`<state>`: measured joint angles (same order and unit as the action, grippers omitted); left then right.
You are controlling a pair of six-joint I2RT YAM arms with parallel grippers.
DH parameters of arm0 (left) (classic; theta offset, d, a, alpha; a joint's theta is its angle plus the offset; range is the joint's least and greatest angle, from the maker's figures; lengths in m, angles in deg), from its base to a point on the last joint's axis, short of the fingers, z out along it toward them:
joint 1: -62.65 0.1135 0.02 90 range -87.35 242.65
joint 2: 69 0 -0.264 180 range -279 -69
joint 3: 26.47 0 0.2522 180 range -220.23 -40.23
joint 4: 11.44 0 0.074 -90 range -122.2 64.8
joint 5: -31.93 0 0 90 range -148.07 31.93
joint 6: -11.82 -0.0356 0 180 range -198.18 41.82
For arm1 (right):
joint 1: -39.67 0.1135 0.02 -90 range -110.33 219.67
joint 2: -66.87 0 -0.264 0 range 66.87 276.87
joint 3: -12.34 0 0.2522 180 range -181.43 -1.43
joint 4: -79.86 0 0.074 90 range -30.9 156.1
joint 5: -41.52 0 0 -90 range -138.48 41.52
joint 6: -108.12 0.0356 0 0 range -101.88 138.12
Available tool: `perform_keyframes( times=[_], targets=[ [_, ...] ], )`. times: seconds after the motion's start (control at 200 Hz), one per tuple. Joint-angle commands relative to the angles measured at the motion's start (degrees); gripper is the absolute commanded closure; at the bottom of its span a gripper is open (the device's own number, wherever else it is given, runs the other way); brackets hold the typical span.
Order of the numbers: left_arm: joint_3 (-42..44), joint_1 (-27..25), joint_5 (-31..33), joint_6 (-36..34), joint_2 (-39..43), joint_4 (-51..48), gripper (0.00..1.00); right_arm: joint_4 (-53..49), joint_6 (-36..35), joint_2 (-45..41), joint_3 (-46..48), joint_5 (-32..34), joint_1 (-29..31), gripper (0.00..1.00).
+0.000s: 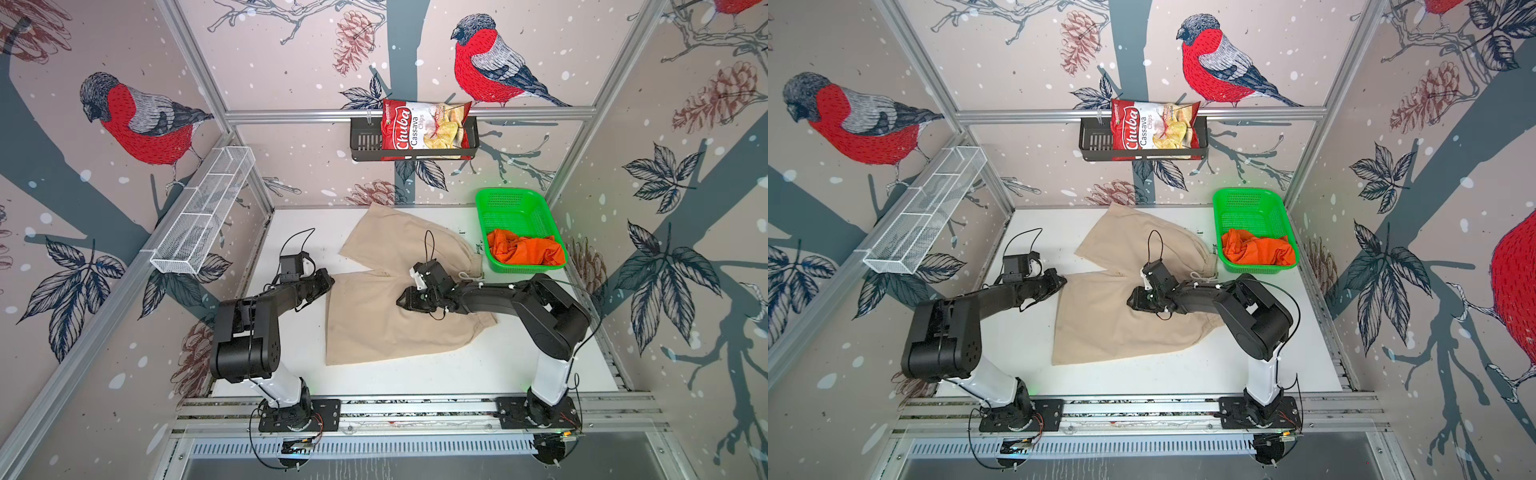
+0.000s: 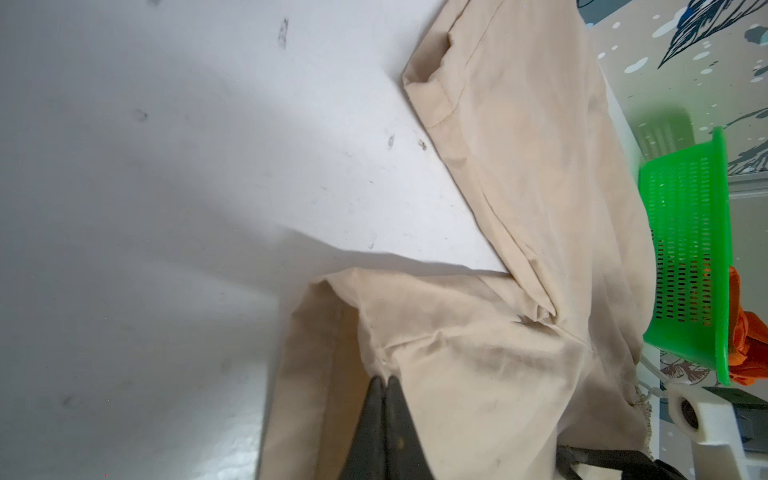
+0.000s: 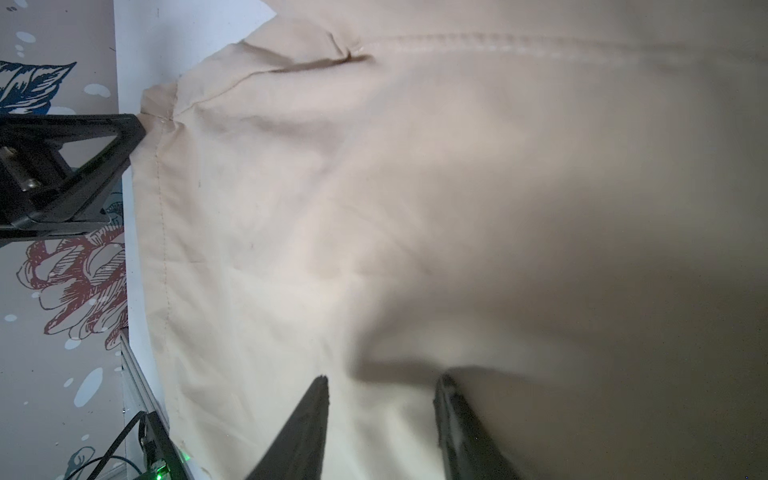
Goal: Fold and stack the shorts
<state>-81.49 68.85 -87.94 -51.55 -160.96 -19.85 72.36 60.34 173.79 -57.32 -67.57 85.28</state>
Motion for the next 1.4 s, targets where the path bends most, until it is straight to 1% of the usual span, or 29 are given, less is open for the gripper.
perform_keyframes(
  times=[0.0, 0.285, 0.54, 0.645, 0.805, 1.011, 1.096, 1.131, 1.216, 1.271, 1.336, 1.396],
  targets=[
    [0.01, 0.08, -0.59, -0.46, 1.14, 1.75, 1.00, 0.64, -0.61, -1.26, -0.33, -0.17, 0.18, 0.55],
    [-0.16, 0.07, -1.10, -0.23, 3.34, 3.43, 1.00, 3.03, -2.31, -2.27, -3.51, 1.93, -0.54, 0.55],
    [-1.39, 0.09, -1.16, -0.40, 4.51, 4.38, 1.00, 1.38, -3.35, 3.02, -9.40, 3.48, -3.39, 0.55],
    [-1.94, 0.12, -0.44, -0.55, 4.43, 4.71, 1.00, 1.08, -3.58, 4.24, -10.19, 3.84, -4.15, 0.55],
    [-2.69, 0.12, 1.08, -0.81, 2.73, 6.53, 1.00, 0.23, -3.34, 5.23, -8.45, 5.02, -5.42, 0.55],
    [-4.99, 0.06, 3.24, -0.18, -3.06, 6.61, 1.00, 0.81, -3.58, 4.06, -6.67, 5.03, -5.44, 0.54],
    [-6.40, 0.10, 5.21, 0.17, -5.07, 5.22, 0.92, 0.90, -3.76, 2.85, -7.56, 5.13, -5.12, 0.54],
    [-7.02, 0.07, 5.78, 0.27, -5.86, 4.41, 0.86, 0.71, -3.98, 2.38, -8.15, 5.42, -4.86, 0.53],
    [-8.75, 0.04, 6.81, -0.04, -6.33, 1.36, 0.68, -0.12, -4.62, 1.36, -10.13, 6.27, -4.08, 0.53],
    [-9.43, 0.08, 7.51, -0.54, -5.36, -0.59, 0.59, -0.73, -5.13, 1.11, -11.59, 6.83, -3.45, 0.53],
    [-9.50, 0.08, 9.02, -1.12, -2.82, -2.84, 0.55, -1.26, -5.54, 1.34, -13.43, 7.09, -2.61, 0.53],
    [-9.14, 0.03, 10.13, -1.79, 0.37, -5.00, 0.54, -1.42, -5.89, 2.27, -15.02, 6.89, -1.96, 0.53]
  ],
)
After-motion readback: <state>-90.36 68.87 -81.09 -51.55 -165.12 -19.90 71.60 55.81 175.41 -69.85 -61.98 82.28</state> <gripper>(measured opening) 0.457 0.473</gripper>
